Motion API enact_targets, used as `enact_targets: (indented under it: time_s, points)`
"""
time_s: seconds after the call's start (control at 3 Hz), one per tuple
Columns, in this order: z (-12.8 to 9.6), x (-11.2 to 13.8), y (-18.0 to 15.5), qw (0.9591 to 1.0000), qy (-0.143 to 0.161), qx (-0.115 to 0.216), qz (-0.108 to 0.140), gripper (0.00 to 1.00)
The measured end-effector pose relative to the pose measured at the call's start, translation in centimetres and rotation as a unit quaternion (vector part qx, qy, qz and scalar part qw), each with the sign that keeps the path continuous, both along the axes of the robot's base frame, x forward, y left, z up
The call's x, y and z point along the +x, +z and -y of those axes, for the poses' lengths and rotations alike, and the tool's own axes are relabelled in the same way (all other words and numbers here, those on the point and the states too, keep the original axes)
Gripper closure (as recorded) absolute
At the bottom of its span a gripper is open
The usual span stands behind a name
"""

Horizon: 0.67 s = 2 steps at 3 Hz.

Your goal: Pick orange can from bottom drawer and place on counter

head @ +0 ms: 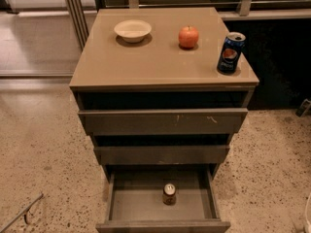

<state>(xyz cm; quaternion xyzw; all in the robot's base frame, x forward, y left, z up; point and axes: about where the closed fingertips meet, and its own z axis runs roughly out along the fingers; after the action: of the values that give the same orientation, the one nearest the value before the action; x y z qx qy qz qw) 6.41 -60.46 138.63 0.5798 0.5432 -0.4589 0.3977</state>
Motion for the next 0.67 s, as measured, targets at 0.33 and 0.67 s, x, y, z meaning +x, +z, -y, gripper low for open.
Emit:
enact_targets:
  time_s: [0.33,0.67]
  points:
    - [-0.2,-0.7,-0.8,0.9995,0.021,0.019,0.012,0.0]
    - [-0.3,-0.2,-2.4,0.996,0.063,0.05,0.039,0.0]
